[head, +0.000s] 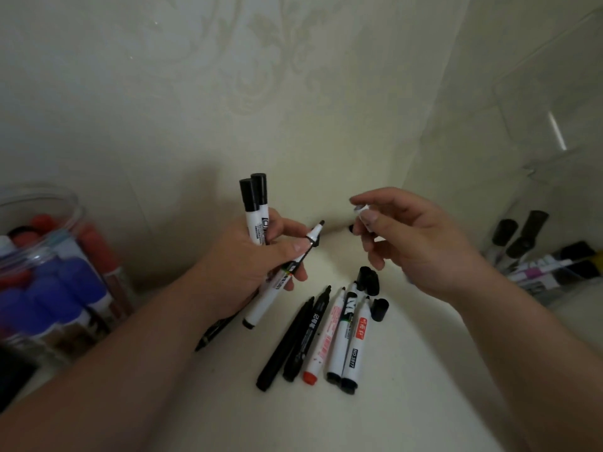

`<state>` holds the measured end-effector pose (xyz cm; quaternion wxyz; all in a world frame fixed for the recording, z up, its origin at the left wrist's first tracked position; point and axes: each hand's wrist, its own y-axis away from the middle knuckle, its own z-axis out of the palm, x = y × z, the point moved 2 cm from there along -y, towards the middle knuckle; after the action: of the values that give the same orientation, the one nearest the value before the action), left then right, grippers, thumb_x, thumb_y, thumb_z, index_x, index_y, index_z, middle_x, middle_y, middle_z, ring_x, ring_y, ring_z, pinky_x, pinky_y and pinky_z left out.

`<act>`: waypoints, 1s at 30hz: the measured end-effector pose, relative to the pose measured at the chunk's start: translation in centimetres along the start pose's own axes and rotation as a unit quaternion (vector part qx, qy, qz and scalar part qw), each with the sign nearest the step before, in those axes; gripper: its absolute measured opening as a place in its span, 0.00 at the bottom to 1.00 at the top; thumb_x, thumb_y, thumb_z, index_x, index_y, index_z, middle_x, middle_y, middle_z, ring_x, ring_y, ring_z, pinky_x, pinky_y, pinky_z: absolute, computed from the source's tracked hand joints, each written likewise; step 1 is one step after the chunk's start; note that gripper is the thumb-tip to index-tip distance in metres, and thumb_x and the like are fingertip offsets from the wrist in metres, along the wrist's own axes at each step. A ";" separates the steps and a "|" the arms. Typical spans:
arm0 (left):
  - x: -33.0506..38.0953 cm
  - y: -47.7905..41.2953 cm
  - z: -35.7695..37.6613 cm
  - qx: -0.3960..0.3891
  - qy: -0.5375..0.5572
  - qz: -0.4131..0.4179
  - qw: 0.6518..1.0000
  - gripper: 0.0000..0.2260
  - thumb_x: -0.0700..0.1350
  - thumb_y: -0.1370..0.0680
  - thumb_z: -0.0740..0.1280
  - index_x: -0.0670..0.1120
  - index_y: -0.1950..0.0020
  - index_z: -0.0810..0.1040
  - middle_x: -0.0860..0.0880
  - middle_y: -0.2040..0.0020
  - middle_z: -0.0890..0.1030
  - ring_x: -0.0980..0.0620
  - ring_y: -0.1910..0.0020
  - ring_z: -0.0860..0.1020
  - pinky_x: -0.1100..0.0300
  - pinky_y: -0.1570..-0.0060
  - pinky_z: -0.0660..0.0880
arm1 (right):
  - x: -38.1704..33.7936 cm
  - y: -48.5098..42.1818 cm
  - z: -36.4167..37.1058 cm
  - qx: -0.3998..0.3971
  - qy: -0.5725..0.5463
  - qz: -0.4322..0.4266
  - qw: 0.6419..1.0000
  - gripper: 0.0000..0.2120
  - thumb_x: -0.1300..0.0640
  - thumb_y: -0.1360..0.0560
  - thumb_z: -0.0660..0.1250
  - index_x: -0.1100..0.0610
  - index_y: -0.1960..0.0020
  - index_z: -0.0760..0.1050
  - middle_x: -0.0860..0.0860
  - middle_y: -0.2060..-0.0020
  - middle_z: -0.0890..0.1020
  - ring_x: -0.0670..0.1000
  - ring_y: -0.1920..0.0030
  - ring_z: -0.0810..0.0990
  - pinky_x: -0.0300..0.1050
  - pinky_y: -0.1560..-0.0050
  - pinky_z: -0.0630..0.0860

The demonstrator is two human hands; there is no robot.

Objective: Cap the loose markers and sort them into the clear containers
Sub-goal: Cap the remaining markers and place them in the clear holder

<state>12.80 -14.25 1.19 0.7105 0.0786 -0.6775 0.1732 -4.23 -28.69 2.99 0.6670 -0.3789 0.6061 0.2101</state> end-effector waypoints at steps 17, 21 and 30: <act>1.5 1.1 1.8 -0.060 -0.045 -0.001 0.997 0.20 0.39 0.38 0.78 0.45 0.64 0.65 0.41 0.54 0.85 0.40 0.68 0.82 0.55 0.73 0.78 | -1.0 1.1 0.5 -0.201 0.011 0.044 0.979 0.10 0.63 0.31 0.75 0.65 0.51 0.81 0.61 0.69 0.78 0.53 0.76 0.72 0.42 0.75 0.72; 1.5 1.1 1.9 -0.067 -0.091 0.008 0.994 0.18 0.40 0.38 0.79 0.48 0.67 0.68 0.40 0.59 0.85 0.39 0.67 0.84 0.52 0.67 0.79 | -1.8 1.6 0.5 -0.211 0.073 0.049 0.973 0.11 0.62 0.29 0.73 0.65 0.49 0.82 0.60 0.72 0.78 0.55 0.77 0.75 0.51 0.72 0.77; 1.1 1.2 2.3 -0.034 -0.119 0.101 0.987 0.21 0.44 0.36 0.83 0.54 0.69 0.70 0.42 0.62 0.85 0.39 0.67 0.84 0.50 0.66 0.80 | -1.7 1.6 1.2 -0.183 0.103 0.092 0.973 0.13 0.58 0.29 0.71 0.67 0.51 0.80 0.58 0.71 0.80 0.53 0.79 0.74 0.41 0.78 0.74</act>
<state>10.21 -13.76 2.33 0.6057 0.0057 -0.7674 0.2104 -4.93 -26.43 4.18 0.4983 -0.4570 0.6547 0.3381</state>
